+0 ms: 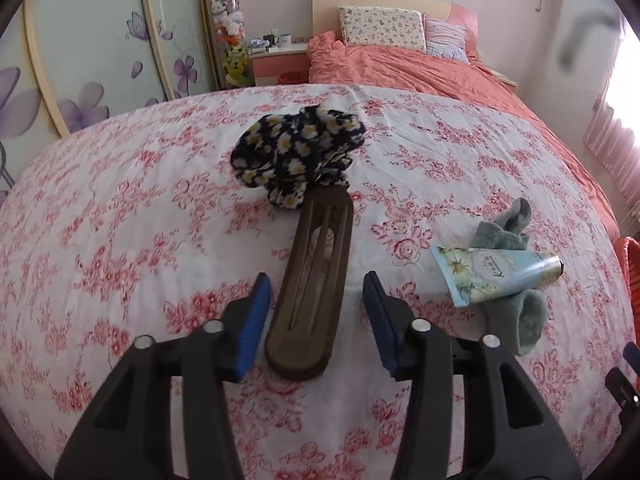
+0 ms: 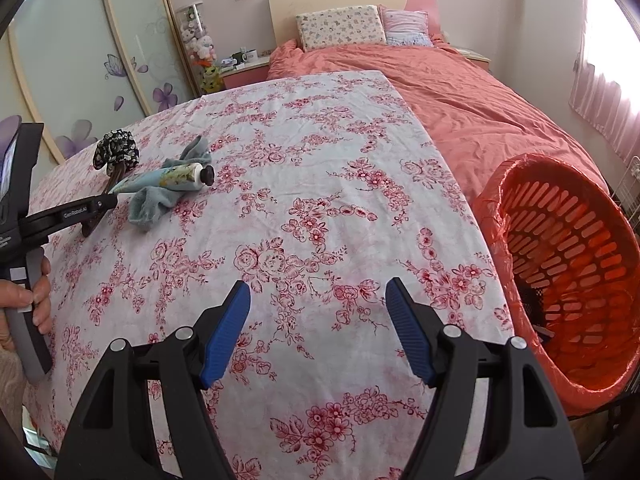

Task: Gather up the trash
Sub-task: 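Grasp the brown hair clip with the left tool and lift it, then grasp the blue hand-cream tube with the right tool while the left tool holds the clip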

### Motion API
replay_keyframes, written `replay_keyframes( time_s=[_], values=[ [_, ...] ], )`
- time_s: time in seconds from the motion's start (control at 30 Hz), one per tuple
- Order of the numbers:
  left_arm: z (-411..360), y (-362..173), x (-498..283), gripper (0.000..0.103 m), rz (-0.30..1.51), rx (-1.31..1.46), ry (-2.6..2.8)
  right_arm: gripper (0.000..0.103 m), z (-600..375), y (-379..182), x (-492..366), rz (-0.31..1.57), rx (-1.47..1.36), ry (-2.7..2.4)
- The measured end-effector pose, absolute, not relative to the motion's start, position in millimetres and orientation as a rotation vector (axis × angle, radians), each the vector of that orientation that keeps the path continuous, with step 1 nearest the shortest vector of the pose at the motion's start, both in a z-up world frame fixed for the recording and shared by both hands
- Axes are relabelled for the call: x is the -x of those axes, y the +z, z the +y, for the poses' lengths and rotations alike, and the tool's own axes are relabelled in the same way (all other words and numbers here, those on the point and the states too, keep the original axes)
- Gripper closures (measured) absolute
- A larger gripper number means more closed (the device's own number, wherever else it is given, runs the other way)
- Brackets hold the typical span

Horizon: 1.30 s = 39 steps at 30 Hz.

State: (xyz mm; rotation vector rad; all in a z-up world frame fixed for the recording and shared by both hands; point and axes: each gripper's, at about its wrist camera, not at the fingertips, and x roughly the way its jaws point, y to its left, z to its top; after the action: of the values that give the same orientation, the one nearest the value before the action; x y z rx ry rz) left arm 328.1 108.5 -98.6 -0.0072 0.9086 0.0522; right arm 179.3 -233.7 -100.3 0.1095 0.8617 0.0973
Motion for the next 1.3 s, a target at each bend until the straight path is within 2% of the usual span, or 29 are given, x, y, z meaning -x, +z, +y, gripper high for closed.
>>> replay_keyframes(
  time_s=[0.03, 0.43, 0.8, 1.2, 1.3],
  values=[
    [108.4, -98.0, -327.3, 0.07, 0.904, 0.008, 0.05, 0.033, -233.6, -100.6, -179.7, 0.863, -0.112, 0.098],
    [146.0, -98.5, -281.9, 0.069, 0.905, 0.005, 0.087, 0.036, -189.5, -95.6, -199.0, 0.86, -0.125, 0.209],
    [158.3, -99.1, -279.9, 0.068, 0.904, 0.043, 0.091, 0.042, -126.6, -94.8, -235.4, 0.879, -0.143, 0.286],
    [155.2, -98.3, -281.2, 0.067, 0.903, 0.056, 0.081, 0.042, -152.4, -82.8, -247.3, 0.794, -0.223, 0.128],
    [154.3, -98.3, -281.1, 0.065, 0.903, 0.056, 0.076, 0.047, -159.2, -81.8, -258.5, 0.794, -0.237, 0.102]
  ],
)
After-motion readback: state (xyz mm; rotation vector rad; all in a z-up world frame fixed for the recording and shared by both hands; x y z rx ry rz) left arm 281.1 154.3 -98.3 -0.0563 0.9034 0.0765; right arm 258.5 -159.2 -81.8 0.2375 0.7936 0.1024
